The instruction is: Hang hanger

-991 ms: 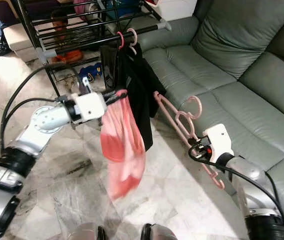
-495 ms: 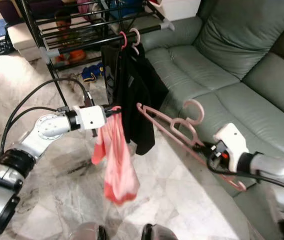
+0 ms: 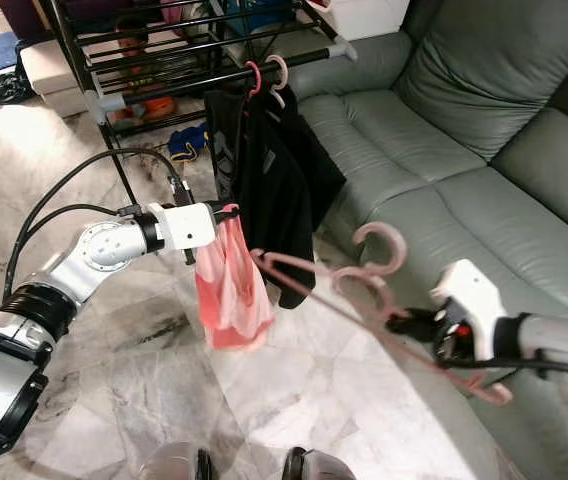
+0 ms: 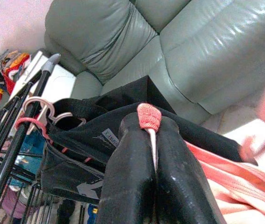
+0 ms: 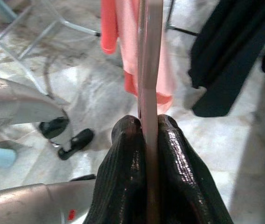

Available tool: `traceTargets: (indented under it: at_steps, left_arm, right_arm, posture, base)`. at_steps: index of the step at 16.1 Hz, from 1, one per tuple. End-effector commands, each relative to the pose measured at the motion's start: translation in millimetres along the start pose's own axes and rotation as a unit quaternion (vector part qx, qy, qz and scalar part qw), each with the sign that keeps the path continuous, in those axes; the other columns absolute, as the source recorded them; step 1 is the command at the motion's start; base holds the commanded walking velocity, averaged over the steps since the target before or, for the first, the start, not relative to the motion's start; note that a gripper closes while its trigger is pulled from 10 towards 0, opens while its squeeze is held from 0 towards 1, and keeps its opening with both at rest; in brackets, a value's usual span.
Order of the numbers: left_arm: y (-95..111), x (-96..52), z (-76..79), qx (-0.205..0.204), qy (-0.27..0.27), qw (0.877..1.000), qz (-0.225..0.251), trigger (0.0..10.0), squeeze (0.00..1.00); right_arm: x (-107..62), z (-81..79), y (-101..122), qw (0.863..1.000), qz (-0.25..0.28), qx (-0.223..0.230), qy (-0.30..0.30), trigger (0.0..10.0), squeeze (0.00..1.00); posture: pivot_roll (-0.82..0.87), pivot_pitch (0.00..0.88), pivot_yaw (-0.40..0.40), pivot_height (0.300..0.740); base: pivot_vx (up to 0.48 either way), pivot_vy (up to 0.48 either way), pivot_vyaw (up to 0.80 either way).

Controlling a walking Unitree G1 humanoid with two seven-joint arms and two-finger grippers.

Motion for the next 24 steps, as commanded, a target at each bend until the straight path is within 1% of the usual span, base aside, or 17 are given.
traceTargets:
  at_steps: [1,6,9,11,13,14,15,16,17,18,21,22,23,24]
  left_arm:
    - [7,3.1,-6.9,0.019,0.002,1.0,0.014,10.0,0.0]
    - [17,6.5,-8.5,0.018,0.003,0.999,0.039,10.0,0.0]
    - [20,6.1,-4.6,0.016,-0.009,0.999,0.051,10.0,0.0]
    - [22,6.0,-3.0,0.015,-0.014,0.998,0.061,10.0,0.0]
    - [19,3.9,-0.7,0.014,-0.016,0.998,0.055,10.0,0.0]
    - [15,2.7,-0.9,0.017,-0.011,0.999,0.044,10.0,0.0]
    - [9,1.4,-0.7,0.011,-0.006,1.0,0.029,10.0,0.0]
    - [4,-0.2,1.5,0.017,-0.011,1.0,0.018,10.0,0.0]
    - [3,-0.7,2.6,0.013,-0.015,1.0,0.018,10.0,0.0]
    - [10,2.5,3.0,0.008,-0.015,0.999,0.031,10.0,0.0]
    - [22,7.5,2.0,0.012,-0.011,0.998,0.057,10.0,0.0]
    - [27,9.1,-0.6,0.015,-0.005,0.997,0.069,10.0,0.0]
    - [28,9.5,-2.0,0.016,-0.003,0.997,0.072,10.0,0.0]
    - [33,10.1,-6.3,0.018,0.005,0.996,0.082,10.0,0.0]
  right_arm:
    - [2.8,-5.1,2,1.0,0.0,-0.008,0.018,10.0,0.0]
    - [4.3,-1.9,0,1.0,-0.009,-0.017,0.015,10.0,0.0]
    - [3.9,3.5,4,1.0,-0.004,-0.024,0.001,10.0,0.0]
    - [5.6,2.5,2,1.0,-0.007,-0.028,0.003,10.0,0.0]
    - [6.5,-3.4,8,0.999,0.007,-0.025,0.02,10.0,0.0]
    - [5.1,-3.2,11,0.999,0.011,-0.024,0.021,10.0,0.0]
    - [1.7,-1.0,13,0.999,0.012,-0.028,0.018,10.0,0.0]
    - [-1.0,1.1,13,0.999,0.011,-0.029,0.013,10.0,0.0]
    - [-4.0,4.8,13,0.999,0.008,-0.032,0.001,10.0,0.0]
    - [-3.6,5.7,10,1.0,0.006,-0.028,-0.001,10.0,0.0]
    - [7.8,1.0,1,1.0,0.002,-0.019,0.007,10.0,0.0]
    - [15.4,-1.2,-3,1.0,0.006,-0.007,0.014,10.0,0.0]
    - [17.7,-1.7,-5,1.0,0.005,-0.006,0.015,10.0,0.0]
    - [23.6,-2.4,-10,1.0,0.002,0.001,0.018,10.0,0.0]
  posture:
    - [-0.04,0.039,-0.005,0.74]
    - [-0.04,0.037,-0.009,0.74]
    - [-0.04,0.037,-0.008,0.74]
    - [-0.04,0.038,-0.01,0.74]
    - [-0.04,0.038,-0.009,0.74]
    - [-0.04,0.039,-0.008,0.74]
    - [-0.05,0.039,-0.006,0.74]
    - [-0.05,0.04,-0.005,0.74]
    - [-0.05,0.04,-0.004,0.74]
    - [-0.05,0.04,-0.004,0.74]
    - [-0.05,0.042,-0.006,0.74]
    - [-0.04,0.042,-0.008,0.74]
    - [-0.04,0.042,-0.009,0.74]
    - [-0.04,0.043,-0.01,0.74]
  base:
    - [0.0,0.0,0.0]
    - [0.0,0.0,0.0]
    - [0.0,0.0,0.0]
    - [0.0,0.0,0.0]
    - [0.0,0.0,0.0]
    - [0.0,0.0,0.0]
    - [0.0,0.0,0.0]
    - [0.0,0.0,0.0]
    - [0.0,0.0,0.0]
    - [0.0,0.0,0.0]
    - [0.0,0.0,0.0]
    - [0.0,0.0,0.0]
    - [0.0,0.0,0.0]
    - [0.0,0.0,0.0]
Point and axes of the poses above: a point about 5 cm out from each wrist's last joint towards the gripper, its own x axis pointing out of the wrist towards the gripper, its own y axis along the axis of the wrist's last joint, z = x × y, the point moved 3 cm from there along x, pointing out of the wrist towards the gripper, and after that the axes turned 6 degrees about x, right-handed, at the moved point
